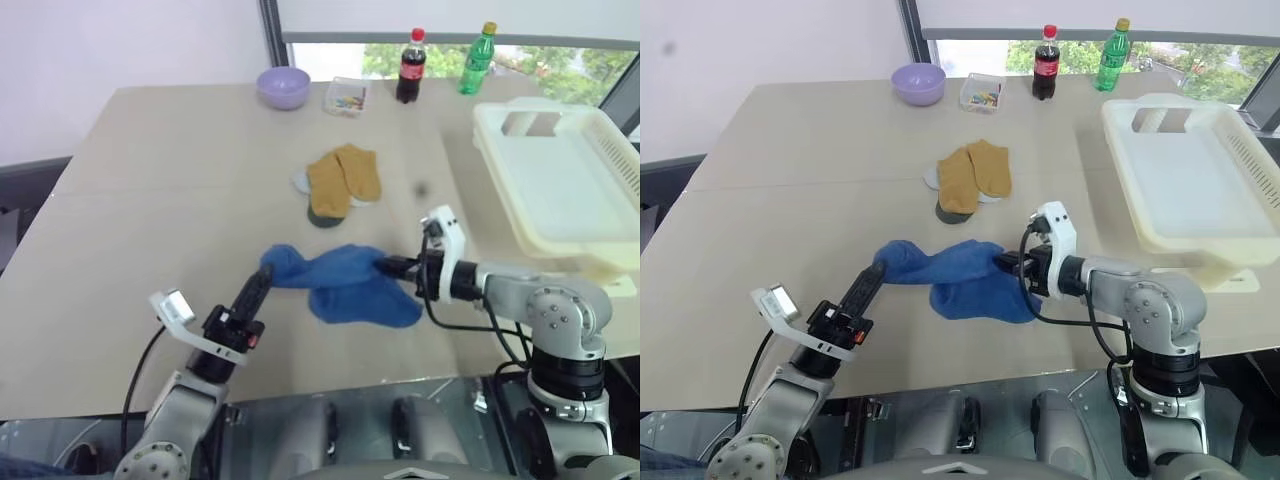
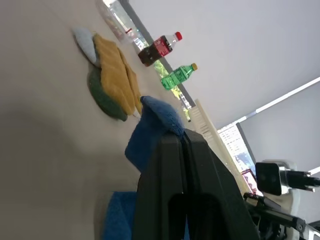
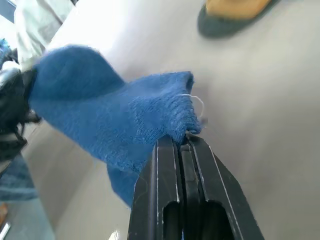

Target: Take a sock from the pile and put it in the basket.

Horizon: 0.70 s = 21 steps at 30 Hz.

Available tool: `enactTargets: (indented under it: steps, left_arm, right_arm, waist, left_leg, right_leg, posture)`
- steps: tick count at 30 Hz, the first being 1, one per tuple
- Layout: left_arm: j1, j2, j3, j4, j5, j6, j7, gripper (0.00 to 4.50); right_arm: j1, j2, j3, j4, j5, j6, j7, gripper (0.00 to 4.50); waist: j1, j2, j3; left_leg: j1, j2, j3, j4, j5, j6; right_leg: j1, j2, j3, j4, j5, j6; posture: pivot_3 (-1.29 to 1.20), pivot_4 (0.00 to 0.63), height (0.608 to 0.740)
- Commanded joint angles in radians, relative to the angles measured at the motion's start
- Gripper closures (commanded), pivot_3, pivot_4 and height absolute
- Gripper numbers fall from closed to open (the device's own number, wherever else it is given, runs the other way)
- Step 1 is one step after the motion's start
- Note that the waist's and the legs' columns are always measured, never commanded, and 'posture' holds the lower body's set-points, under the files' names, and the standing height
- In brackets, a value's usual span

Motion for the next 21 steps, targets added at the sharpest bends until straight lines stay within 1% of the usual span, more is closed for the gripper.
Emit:
enactTargets:
  steps: [1,5,6,7,9,14,18,21]
  left_arm:
    - [-0.014,-0.004,-0.031,-0.005,0.04,-0.054,-0.024,4.5]
    - [-0.014,-0.004,-0.058,0.019,0.085,-0.083,-0.033,4.5]
    - [-0.012,-0.006,-0.061,0.026,0.092,-0.089,-0.039,4.5]
    - [-0.011,-0.005,-0.065,0.033,0.098,-0.095,-0.043,4.5]
    - [-0.009,-0.003,-0.07,0.042,0.105,-0.103,-0.049,4.5]
    - [-0.014,0.01,-0.073,0.055,0.114,-0.112,-0.061,4.5]
    - [-0.023,0.016,-0.076,0.069,0.117,-0.115,-0.065,4.5]
    - [-0.028,0.021,-0.077,0.078,0.116,-0.12,-0.065,4.5]
  right_arm:
    - [-0.004,0.016,0.014,0.02,-0.005,-0.05,0.0,4.46]
    - [-0.001,0.026,0.024,0.055,-0.004,-0.079,0.008,4.46]
    - [-0.001,0.033,0.023,0.065,-0.003,-0.083,0.005,3.89]
    - [-0.002,0.043,0.02,0.075,0.0,-0.086,-0.001,3.59]
    - [-0.005,0.066,0.006,0.092,0.009,-0.086,-0.012,2.76]
    - [-0.021,0.133,-0.048,0.129,0.041,-0.065,-0.042,2.76]
    - [-0.031,0.084,0.04,0.148,-0.035,-0.099,-0.046,2.76]
    - [-0.047,0.075,0.056,0.155,-0.032,-0.104,-0.031,2.76]
  waist:
    - [-0.001,0.0,0.0]
    - [-0.001,0.0,0.0]
    - [-0.001,0.0,0.0]
    - [-0.001,0.0,0.0]
    - [-0.001,0.0,0.0]
    - [-0.002,0.0,0.0]
    - [-0.001,0.0,0.0]
    - [-0.002,0.0,0.0]
  left_leg:
    - [0.0,0.0,0.001,0.0,0.0,0.0]
    - [0.0,0.0,0.001,0.0,0.0,0.0]
    - [0.0,0.0,0.001,0.0,0.0,0.0]
    - [0.0,0.0,0.001,0.0,0.0,0.0]
    - [0.0,0.0,0.001,0.0,0.0,0.0]
    - [0.0,0.0,0.001,0.0,0.0,0.0]
    - [0.0,0.0,0.001,0.0,0.0,0.0]
    - [0.0,0.0,0.001,0.0,0.0,0.0]
  right_leg:
    - [0.0,0.0,0.0,0.0,0.0,0.0]
    - [0.0,0.001,0.001,0.0,0.0,0.001]
    - [0.0,0.001,0.001,0.0,0.001,0.001]
    - [0.0,0.001,0.0,0.0,0.001,0.001]
    - [-0.001,0.002,0.0,0.0,0.001,0.001]
    - [-0.001,0.002,0.0,0.0,0.001,0.002]
    - [-0.001,0.001,0.0,0.0,0.001,0.002]
    - [-0.001,0.002,0.0,0.0,0.001,0.002]
  posture:
    - [0.0,0.15,0.74]
    - [0.0,0.15,0.74]
    - [0.0,0.15,0.74]
    - [0.0,0.15,0.74]
    - [0.0,0.15,0.74]
    - [0.0,0.15,0.74]
    - [0.0,0.15,0.74]
    - [0.0,0.15,0.74]
